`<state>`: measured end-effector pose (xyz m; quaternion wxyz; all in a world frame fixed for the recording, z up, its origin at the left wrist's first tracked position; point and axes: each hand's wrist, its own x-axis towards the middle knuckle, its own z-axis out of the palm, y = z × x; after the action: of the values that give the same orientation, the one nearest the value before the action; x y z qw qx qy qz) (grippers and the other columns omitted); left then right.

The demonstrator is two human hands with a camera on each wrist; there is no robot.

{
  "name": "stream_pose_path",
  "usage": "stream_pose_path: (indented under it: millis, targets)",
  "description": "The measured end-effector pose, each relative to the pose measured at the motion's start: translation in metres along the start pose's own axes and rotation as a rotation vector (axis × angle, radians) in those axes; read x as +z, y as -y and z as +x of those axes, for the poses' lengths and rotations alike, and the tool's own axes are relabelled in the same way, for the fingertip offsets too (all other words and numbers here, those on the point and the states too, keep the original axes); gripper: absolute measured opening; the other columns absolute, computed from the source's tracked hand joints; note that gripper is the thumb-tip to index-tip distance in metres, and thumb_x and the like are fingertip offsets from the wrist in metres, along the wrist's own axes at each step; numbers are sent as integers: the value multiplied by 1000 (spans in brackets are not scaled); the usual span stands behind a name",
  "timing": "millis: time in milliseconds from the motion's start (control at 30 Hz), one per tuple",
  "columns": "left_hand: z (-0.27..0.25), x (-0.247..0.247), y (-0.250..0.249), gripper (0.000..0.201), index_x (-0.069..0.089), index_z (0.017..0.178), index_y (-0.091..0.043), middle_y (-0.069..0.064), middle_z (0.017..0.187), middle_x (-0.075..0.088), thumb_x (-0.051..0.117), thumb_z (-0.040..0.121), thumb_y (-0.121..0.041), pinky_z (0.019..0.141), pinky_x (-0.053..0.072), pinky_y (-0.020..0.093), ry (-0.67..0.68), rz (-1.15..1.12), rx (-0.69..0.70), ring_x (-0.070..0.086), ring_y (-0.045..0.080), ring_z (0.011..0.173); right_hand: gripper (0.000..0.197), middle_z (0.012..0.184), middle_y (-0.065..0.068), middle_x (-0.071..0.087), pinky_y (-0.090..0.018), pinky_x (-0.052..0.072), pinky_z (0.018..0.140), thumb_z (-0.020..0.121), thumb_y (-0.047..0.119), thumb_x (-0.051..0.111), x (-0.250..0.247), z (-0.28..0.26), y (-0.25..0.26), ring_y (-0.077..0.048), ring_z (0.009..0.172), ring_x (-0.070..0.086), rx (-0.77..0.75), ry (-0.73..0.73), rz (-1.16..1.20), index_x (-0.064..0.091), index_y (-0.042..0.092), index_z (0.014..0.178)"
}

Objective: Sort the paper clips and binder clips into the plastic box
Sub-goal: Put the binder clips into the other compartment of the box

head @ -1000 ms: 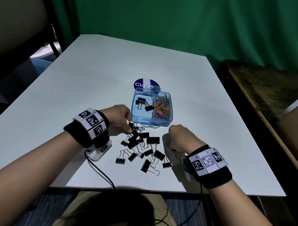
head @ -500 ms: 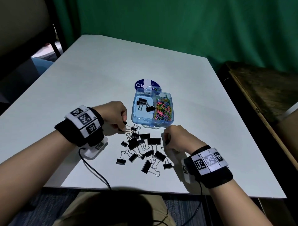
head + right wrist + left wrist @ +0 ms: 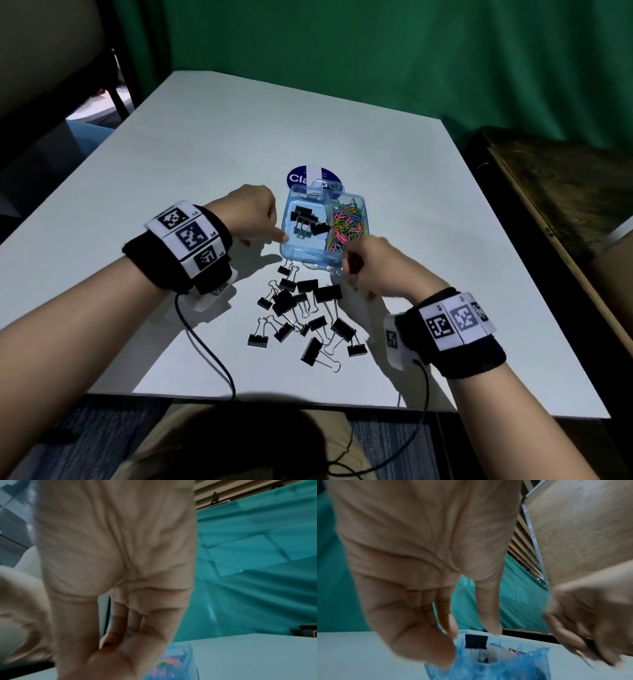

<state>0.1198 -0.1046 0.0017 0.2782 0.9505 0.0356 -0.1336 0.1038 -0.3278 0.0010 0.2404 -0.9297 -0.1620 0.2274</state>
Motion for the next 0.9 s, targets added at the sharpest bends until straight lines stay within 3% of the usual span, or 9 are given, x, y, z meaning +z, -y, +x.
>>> stream_pose_path:
  millis: [100,200,267,367,533,700,767,833,900]
  targets:
    - [-11,15,3,37,65,85,-3,12,84,69,81,70,-32,45,51,25,96,126,18,61,20,60,10,72,-3,57,-34,56,49,79,-4,64,-8,14,11,-20,61,58,-100,-212,120,58,4,81]
    - [-18,31,5,37,63,80,-9,3,72,63,78,71,-42,49,45,24,136,253,42,58,18,61,12,68,1,52,-41,55,57,74,7,70,-10,23,20,-23,65,53,-116,-406,91,58,8,77]
    - [-19,39,5,36,55,68,-17,1,66,59,74,74,-47,51,38,24,134,284,54,57,21,66,18,68,0,52,-31,47,54,74,14,72,-5,21,24,-24,69,54,-58,-367,-37,54,11,72]
    - [-18,45,3,49,33,54,-23,-4,56,45,67,80,-48,51,30,27,94,285,62,46,17,59,31,83,-2,56,-30,47,68,75,30,76,17,10,23,-24,80,57,52,-145,-257,49,17,78]
    - [-11,57,0,50,34,56,-20,-2,57,41,63,81,-53,60,36,27,83,305,33,46,19,61,54,111,-10,60,-32,44,73,73,38,77,46,9,16,-30,102,59,61,-57,-387,55,10,113]
    - [-4,61,3,47,36,59,-19,-3,60,40,72,77,-43,65,38,28,52,304,38,49,23,73,29,114,-16,58,-35,44,73,84,9,65,49,12,17,-34,105,58,54,-59,-403,57,2,111]
    - [-3,60,5,39,45,70,-15,-1,68,46,75,75,-39,67,40,28,58,289,26,51,23,77,14,101,-16,56,-36,44,70,83,6,63,48,11,16,-34,102,58,38,-51,-410,56,5,95]
    - [-2,60,6,36,47,79,-13,2,78,50,77,74,-33,68,41,27,64,268,15,51,23,79,19,88,-10,46,-33,39,65,81,5,63,46,9,14,-34,96,59,29,-51,-420,45,8,76]
    - [-1,61,8,34,47,74,-14,1,75,50,77,73,-29,68,41,27,48,249,2,52,23,80,18,86,-8,46,-33,37,63,78,9,65,46,7,12,-34,94,59,1,-88,-417,47,10,80]
